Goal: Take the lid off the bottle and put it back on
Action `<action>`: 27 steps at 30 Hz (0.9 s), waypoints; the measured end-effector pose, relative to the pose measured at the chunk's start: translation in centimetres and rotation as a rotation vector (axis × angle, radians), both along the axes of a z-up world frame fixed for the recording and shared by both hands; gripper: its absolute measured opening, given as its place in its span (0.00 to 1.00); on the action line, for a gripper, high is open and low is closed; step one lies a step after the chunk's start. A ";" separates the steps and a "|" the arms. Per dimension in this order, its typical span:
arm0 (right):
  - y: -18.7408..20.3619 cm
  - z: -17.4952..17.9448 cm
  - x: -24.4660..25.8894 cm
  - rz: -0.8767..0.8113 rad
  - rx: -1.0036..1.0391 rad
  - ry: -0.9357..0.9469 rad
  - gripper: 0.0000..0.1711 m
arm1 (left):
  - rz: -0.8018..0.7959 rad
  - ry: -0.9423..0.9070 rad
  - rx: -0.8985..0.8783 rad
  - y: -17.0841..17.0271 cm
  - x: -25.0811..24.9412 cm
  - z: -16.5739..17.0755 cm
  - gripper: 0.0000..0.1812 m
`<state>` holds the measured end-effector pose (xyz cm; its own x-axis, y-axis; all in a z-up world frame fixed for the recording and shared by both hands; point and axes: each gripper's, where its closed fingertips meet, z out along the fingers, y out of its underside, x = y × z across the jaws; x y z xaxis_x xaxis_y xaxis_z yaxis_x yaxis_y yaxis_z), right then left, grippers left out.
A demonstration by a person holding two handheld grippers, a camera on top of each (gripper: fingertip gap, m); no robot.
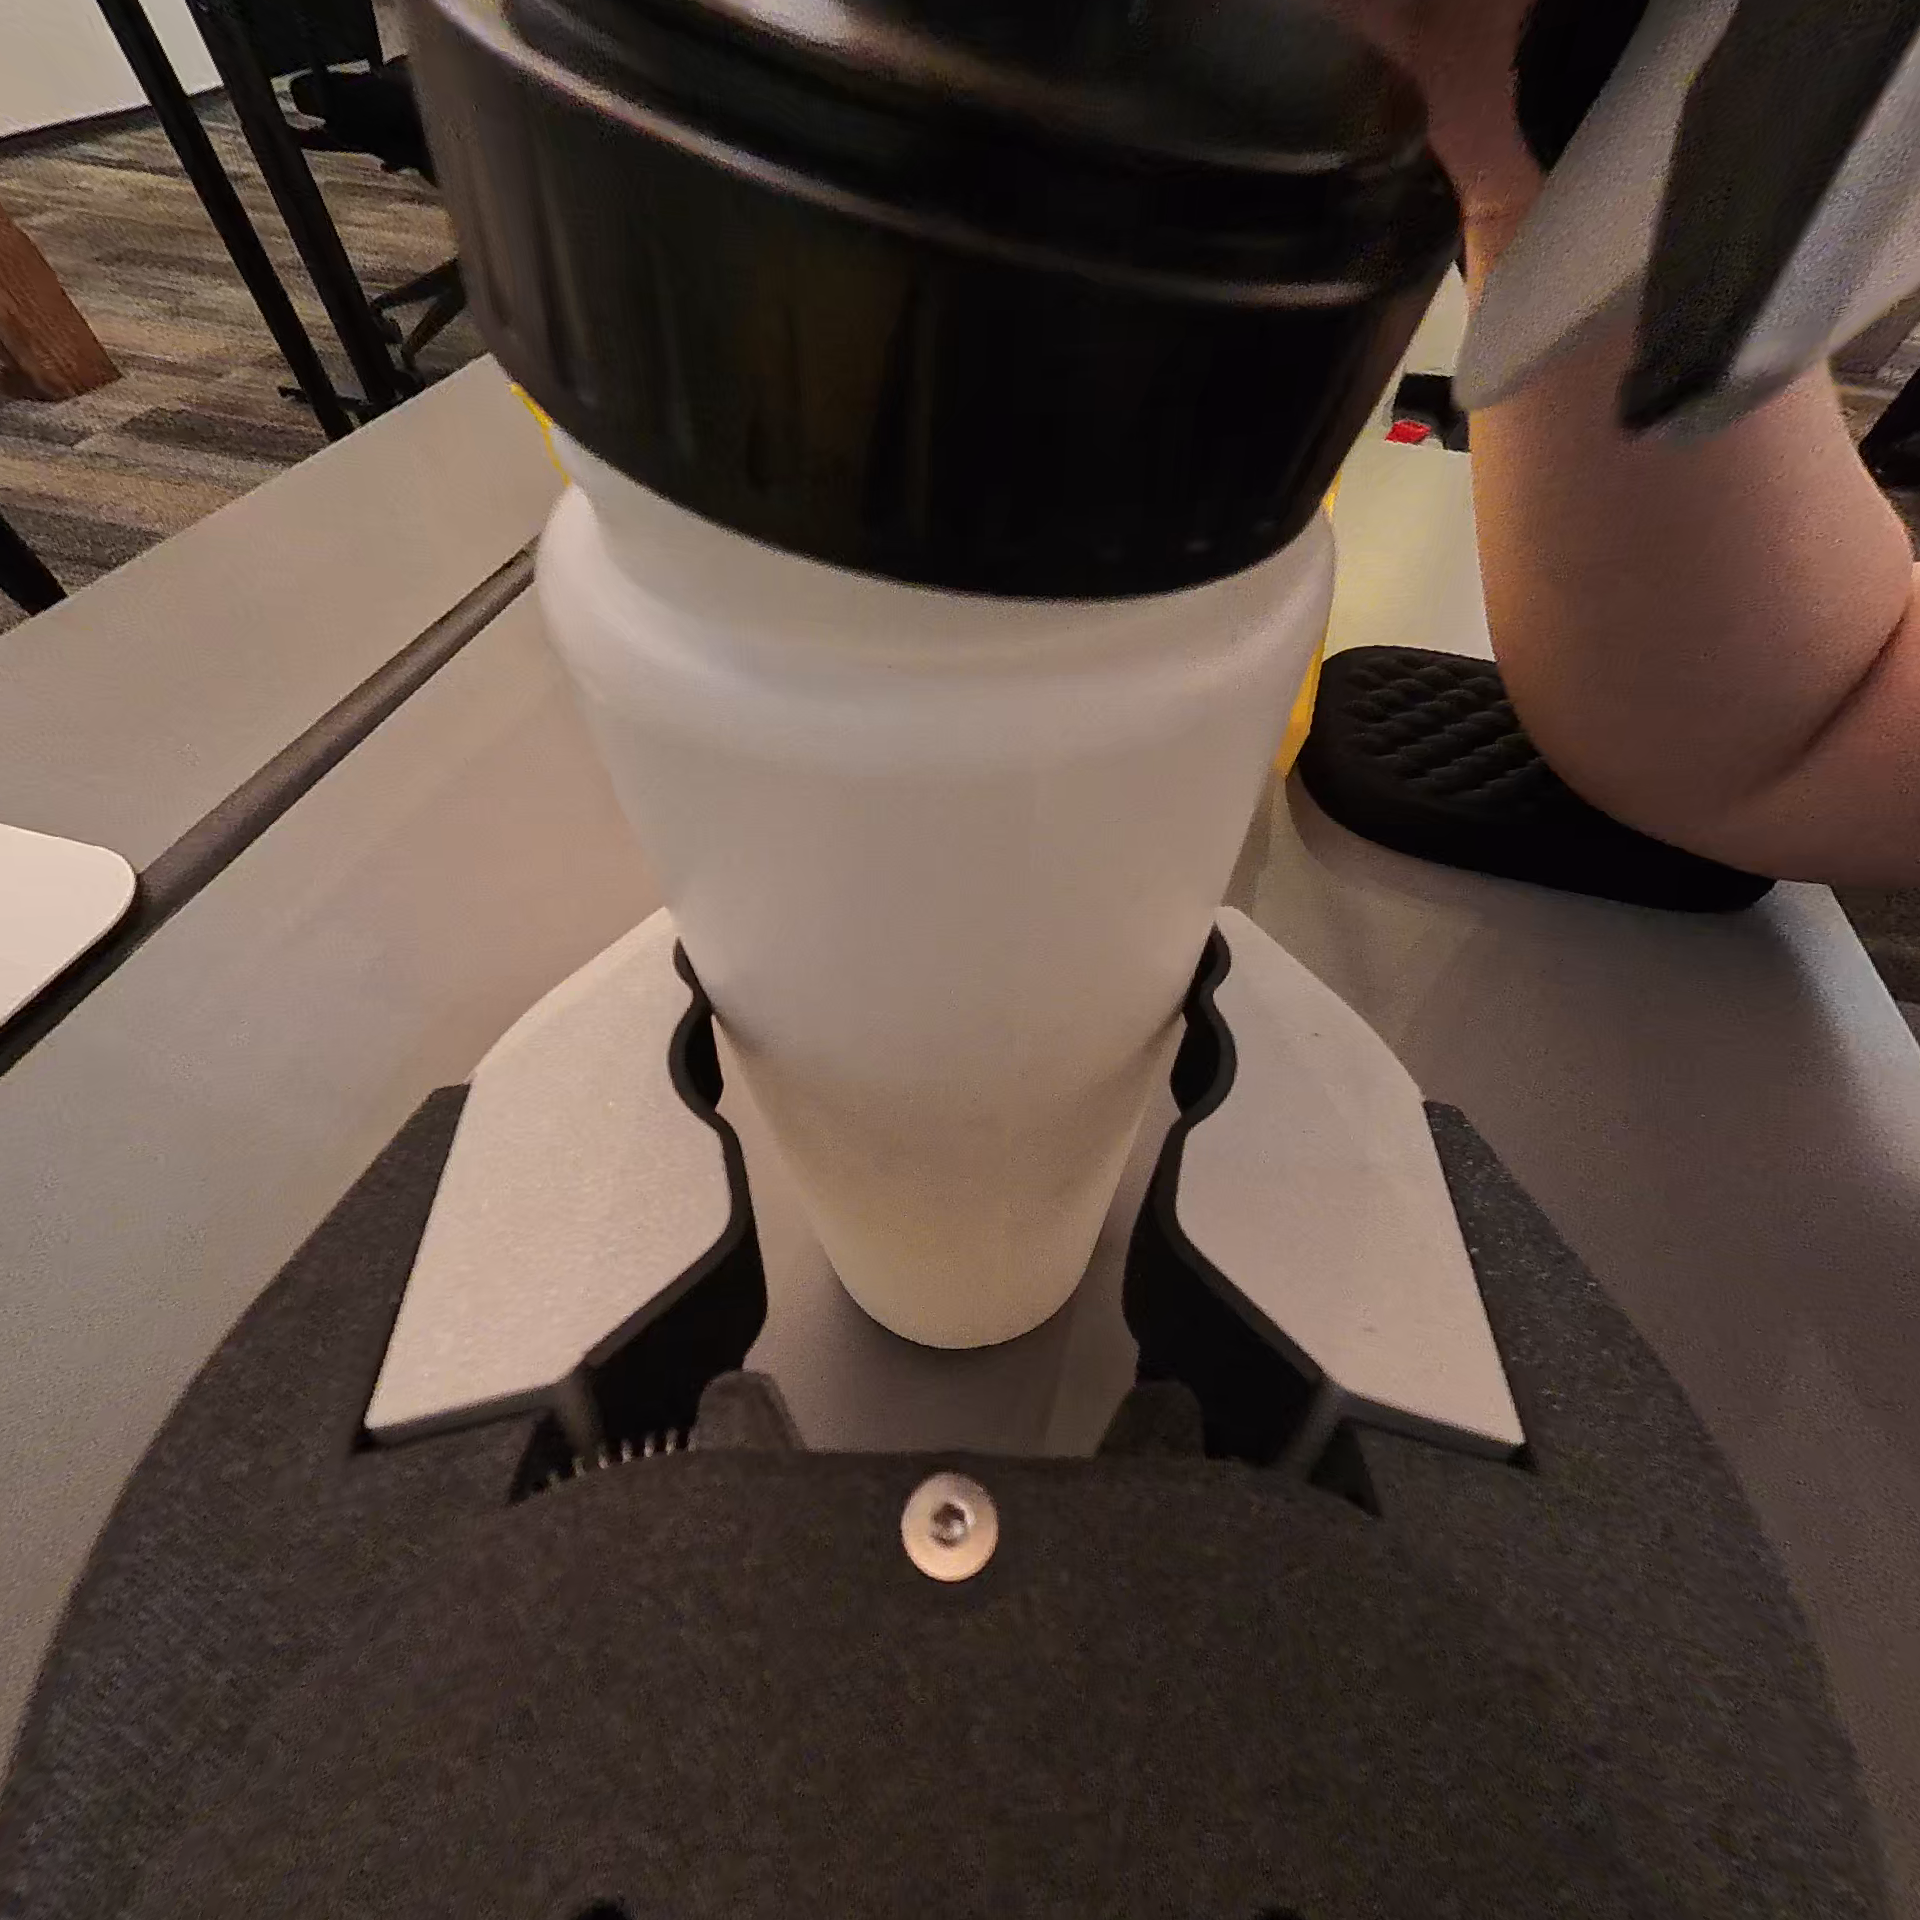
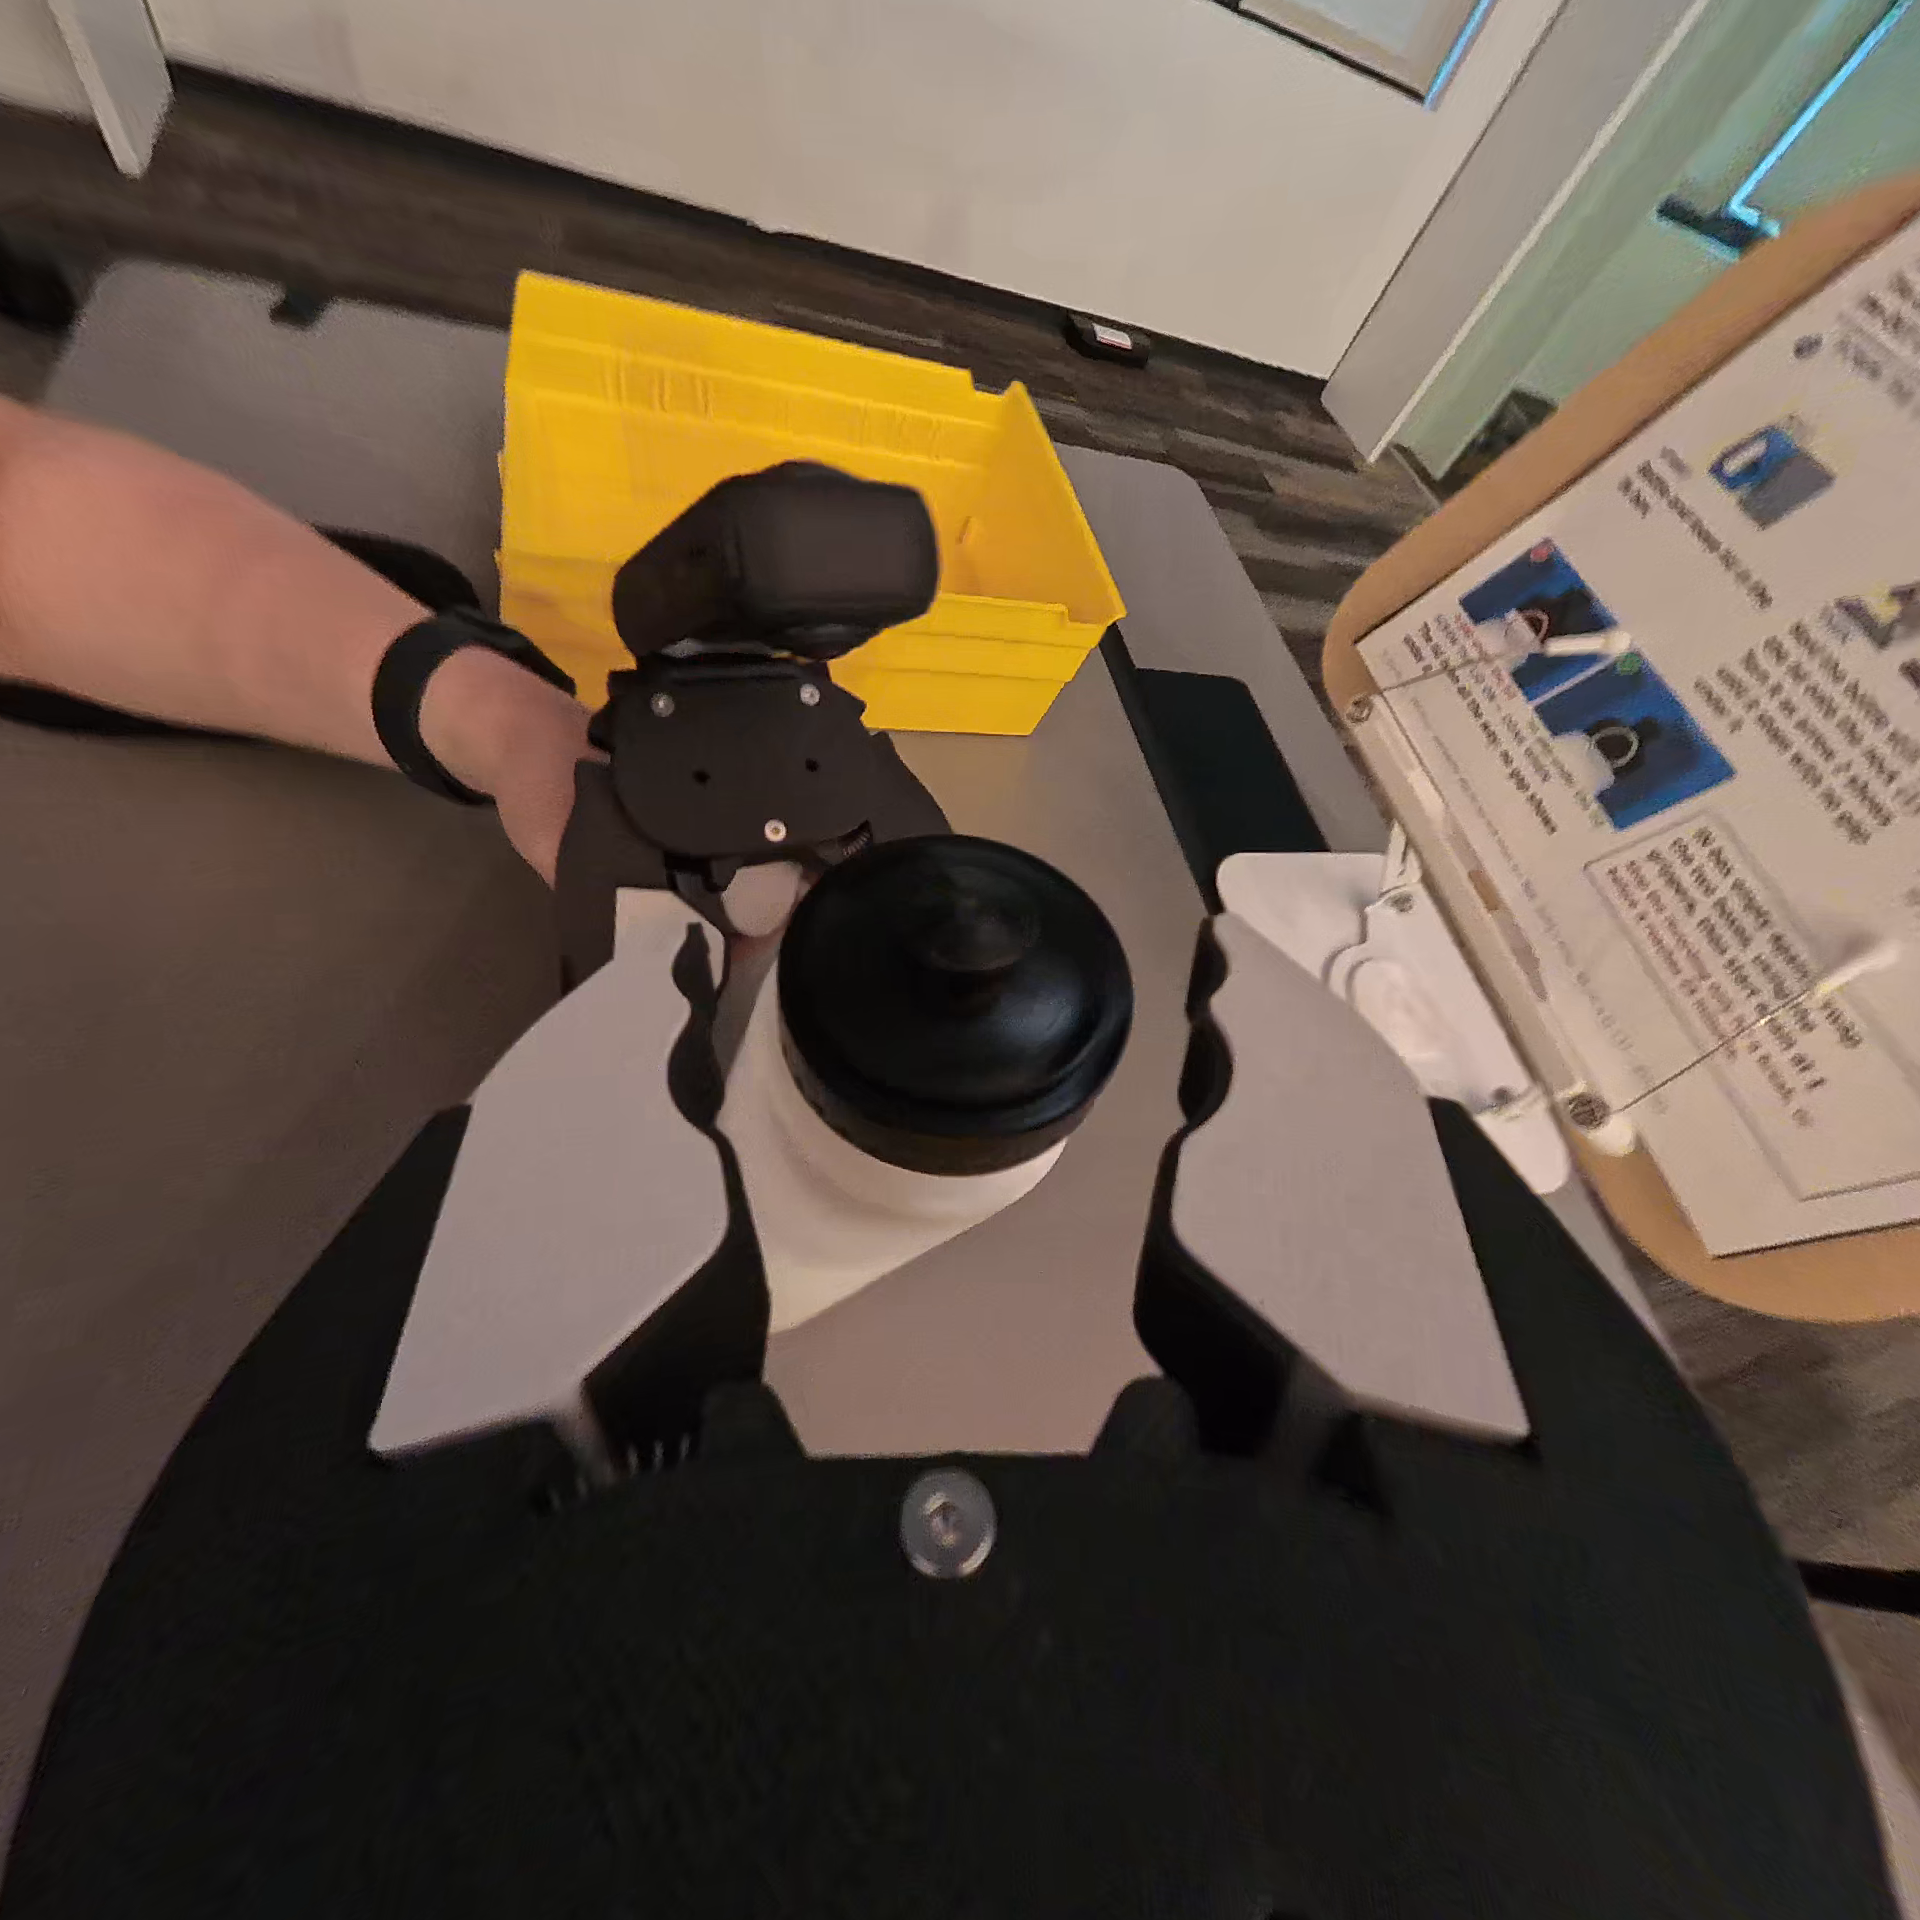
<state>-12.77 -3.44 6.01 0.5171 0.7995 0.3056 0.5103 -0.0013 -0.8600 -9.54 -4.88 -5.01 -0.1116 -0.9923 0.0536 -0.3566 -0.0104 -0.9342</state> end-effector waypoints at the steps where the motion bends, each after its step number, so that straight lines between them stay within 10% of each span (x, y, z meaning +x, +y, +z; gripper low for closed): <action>1: 0.0 -0.3 -0.1 0.006 0.020 -0.035 0.51 | -0.001 0.000 0.003 0.0 0.0 0.0 0.48; 17: -0.4 1.0 0.5 0.067 -0.261 0.293 0.43 | -0.009 0.007 0.072 0.0 -0.1 -0.2 0.48; 27: 0.0 -1.2 0.1 0.053 -0.191 0.104 0.43 | 0.006 0.013 0.073 0.3 -0.1 -0.3 0.48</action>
<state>-12.70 -3.45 4.80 0.4937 0.8646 0.0928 0.4223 -0.1451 -0.8948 -9.61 -4.55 -5.26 -0.1049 -0.9943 -0.0176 -0.3686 0.0553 -0.9279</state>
